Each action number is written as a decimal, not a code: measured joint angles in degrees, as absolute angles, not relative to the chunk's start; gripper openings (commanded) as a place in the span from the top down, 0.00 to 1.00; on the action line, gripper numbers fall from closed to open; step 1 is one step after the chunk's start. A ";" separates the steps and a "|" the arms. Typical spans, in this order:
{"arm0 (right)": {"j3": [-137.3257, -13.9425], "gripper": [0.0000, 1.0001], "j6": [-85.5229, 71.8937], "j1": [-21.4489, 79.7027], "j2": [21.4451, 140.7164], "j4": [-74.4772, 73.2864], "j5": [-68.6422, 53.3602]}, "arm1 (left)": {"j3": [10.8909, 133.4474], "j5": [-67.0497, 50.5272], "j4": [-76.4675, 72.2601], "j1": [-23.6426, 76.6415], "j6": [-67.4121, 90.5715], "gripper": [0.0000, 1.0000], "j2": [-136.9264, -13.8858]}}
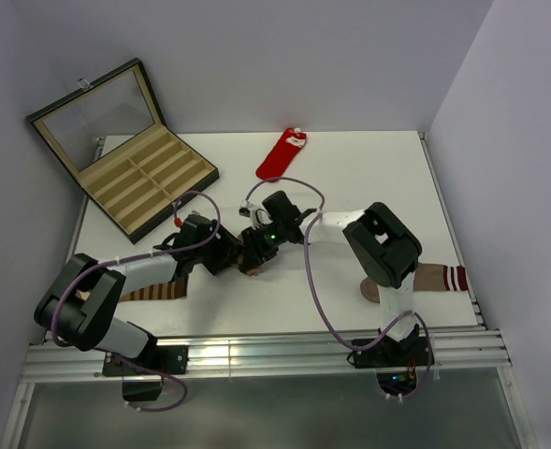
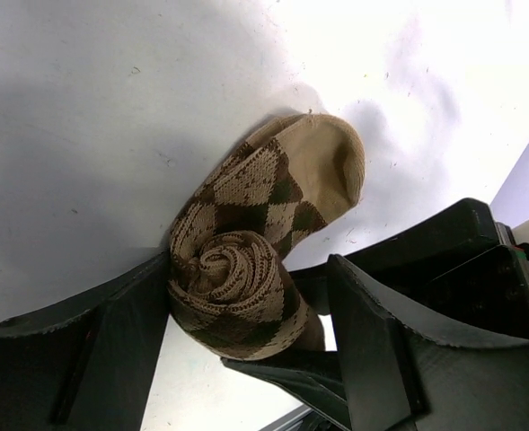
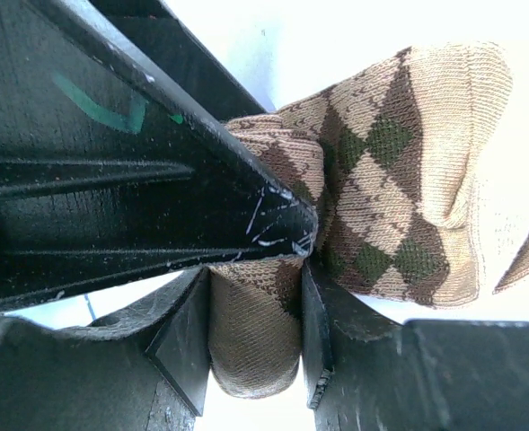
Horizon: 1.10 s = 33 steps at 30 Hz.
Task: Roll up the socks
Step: Roll the sock at the center of the board.
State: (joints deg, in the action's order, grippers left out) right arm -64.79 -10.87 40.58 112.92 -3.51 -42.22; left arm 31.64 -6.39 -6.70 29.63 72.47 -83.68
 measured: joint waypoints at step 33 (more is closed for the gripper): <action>-64.69 1.00 -9.50 39.88 113.69 -0.73 -42.15 | 34.54 -4.58 3.01 28.10 69.12 0.25 -81.93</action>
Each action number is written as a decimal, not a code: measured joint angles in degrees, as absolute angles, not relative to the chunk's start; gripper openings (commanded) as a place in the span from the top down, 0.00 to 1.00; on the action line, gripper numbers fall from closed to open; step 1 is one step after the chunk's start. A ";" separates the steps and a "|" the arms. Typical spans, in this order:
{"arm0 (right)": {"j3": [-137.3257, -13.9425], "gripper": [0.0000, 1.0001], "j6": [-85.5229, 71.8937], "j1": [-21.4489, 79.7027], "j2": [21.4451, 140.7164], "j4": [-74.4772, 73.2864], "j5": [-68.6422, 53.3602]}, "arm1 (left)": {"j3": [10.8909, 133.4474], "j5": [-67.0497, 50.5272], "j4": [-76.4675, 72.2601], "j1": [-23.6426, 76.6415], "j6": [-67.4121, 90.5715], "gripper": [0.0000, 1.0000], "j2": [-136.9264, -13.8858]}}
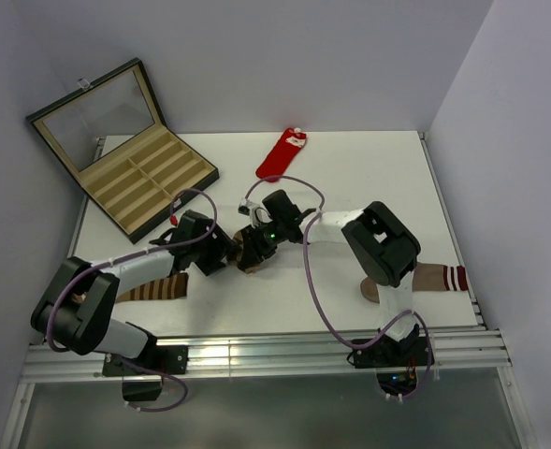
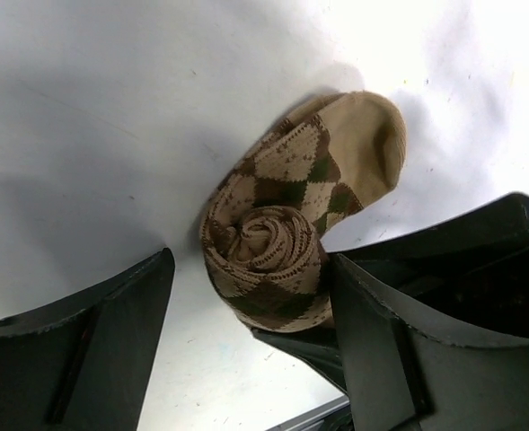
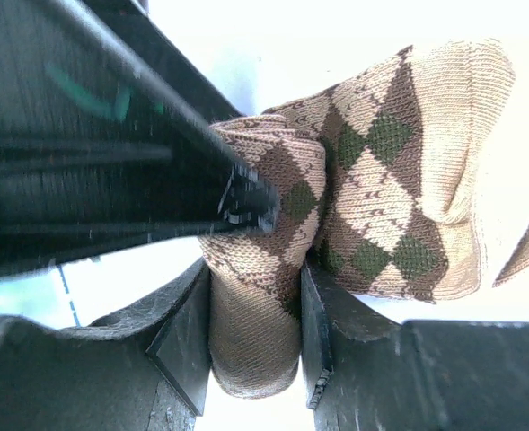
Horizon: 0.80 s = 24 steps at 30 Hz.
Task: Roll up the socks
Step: Roll the sock at the center of the board.
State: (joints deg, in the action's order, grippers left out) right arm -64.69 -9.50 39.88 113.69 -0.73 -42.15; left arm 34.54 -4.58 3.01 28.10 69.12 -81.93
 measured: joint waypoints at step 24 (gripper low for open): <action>-60.23 1.00 -2.83 43.05 105.91 0.56 -27.94 | 46.68 -15.22 1.26 24.69 60.03 0.54 -97.54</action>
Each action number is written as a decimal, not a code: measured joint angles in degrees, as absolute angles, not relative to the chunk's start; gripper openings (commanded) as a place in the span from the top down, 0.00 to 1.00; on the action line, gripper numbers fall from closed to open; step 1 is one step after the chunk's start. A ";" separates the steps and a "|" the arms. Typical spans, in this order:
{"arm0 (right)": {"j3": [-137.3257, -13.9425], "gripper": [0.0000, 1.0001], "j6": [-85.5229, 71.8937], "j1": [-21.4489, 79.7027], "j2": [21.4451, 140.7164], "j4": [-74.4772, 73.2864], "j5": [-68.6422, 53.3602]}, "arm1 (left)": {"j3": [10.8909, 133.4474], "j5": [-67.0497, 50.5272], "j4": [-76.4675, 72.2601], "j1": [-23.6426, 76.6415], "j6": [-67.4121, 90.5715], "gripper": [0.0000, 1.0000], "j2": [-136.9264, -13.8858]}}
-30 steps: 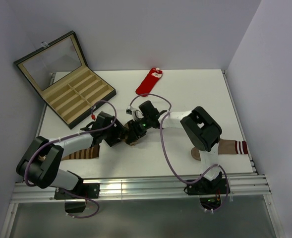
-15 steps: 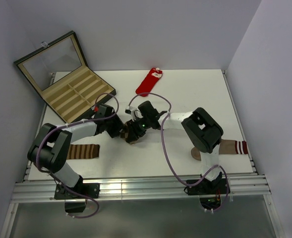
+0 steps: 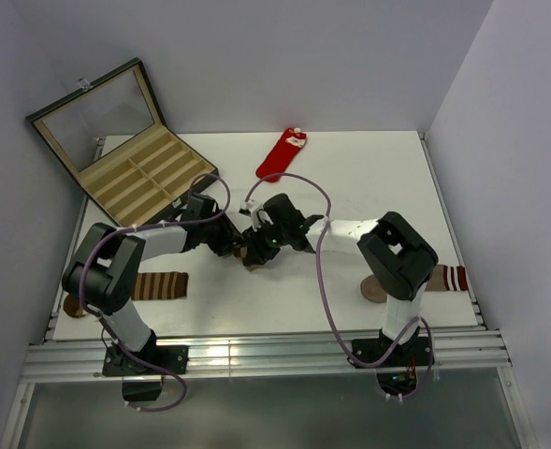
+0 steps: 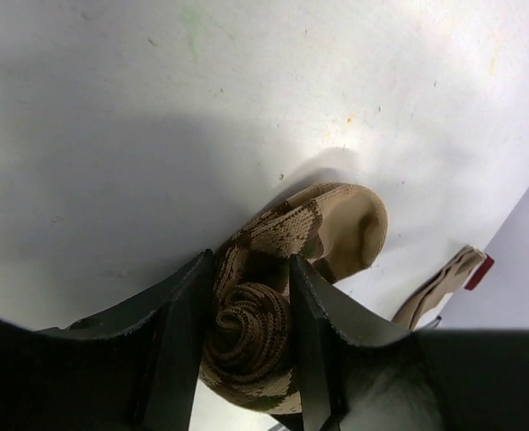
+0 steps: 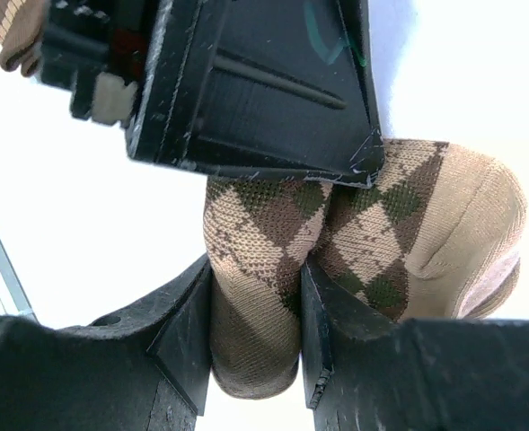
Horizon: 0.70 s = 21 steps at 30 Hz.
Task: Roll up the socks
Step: Roll the sock at the center of the board.
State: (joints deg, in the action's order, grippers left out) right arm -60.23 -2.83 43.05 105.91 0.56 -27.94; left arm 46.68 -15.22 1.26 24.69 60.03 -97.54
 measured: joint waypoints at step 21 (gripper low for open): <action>-61.19 1.00 -2.59 43.27 109.23 1.10 -34.57 | 43.70 -7.77 4.25 25.69 65.19 0.20 -90.39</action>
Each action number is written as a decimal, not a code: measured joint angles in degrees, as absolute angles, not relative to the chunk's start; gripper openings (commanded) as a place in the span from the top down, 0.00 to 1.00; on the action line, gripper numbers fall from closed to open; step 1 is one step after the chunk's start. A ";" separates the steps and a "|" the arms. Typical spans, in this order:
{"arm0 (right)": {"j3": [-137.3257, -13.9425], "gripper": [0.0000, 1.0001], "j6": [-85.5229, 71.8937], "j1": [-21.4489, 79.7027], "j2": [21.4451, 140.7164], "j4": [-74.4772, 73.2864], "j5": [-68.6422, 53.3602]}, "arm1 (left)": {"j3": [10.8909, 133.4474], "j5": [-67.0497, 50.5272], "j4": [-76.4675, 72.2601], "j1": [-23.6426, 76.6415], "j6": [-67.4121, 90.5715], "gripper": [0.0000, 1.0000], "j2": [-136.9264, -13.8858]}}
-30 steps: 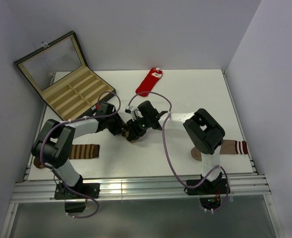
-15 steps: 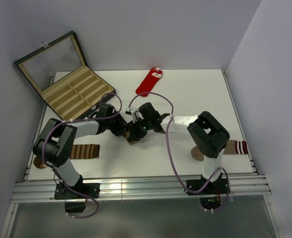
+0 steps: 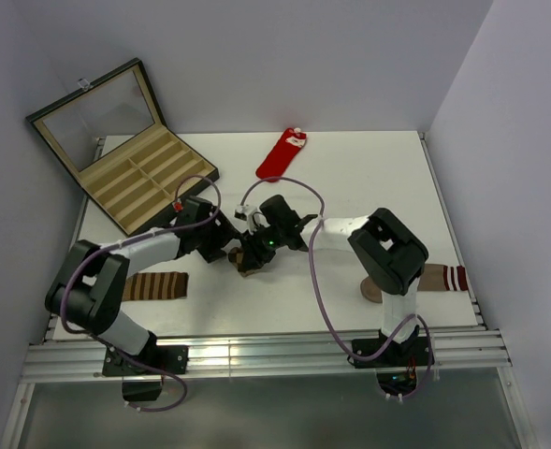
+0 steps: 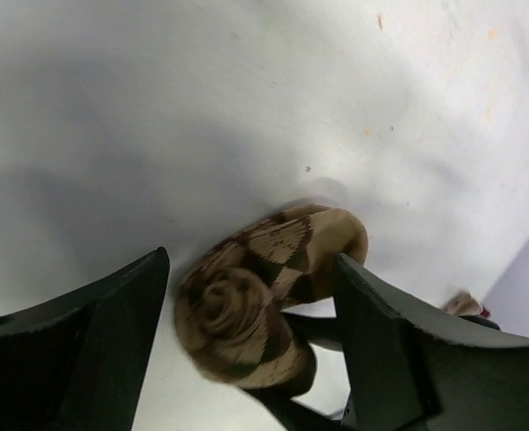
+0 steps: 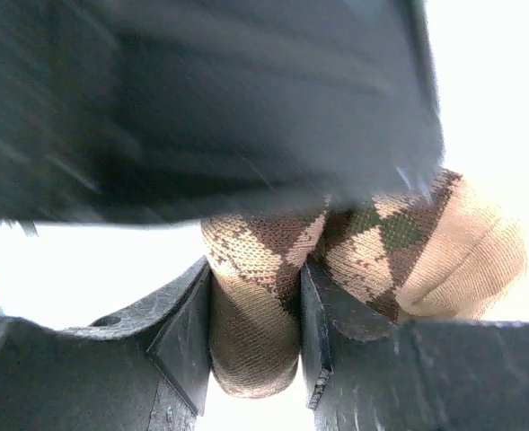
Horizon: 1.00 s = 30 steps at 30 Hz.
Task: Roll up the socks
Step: Roll the sock at the center of the board.
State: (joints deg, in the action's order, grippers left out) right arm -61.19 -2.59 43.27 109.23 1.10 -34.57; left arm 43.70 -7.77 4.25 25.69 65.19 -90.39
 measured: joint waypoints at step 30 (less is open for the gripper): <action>-64.29 1.00 1.50 56.12 105.82 -6.83 -1.28 | 27.44 -3.86 3.33 26.17 76.20 0.23 -72.99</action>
State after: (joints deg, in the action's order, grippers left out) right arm -64.29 1.50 56.12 105.82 -6.83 -1.28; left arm 27.44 -3.86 3.33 26.17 76.20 -72.99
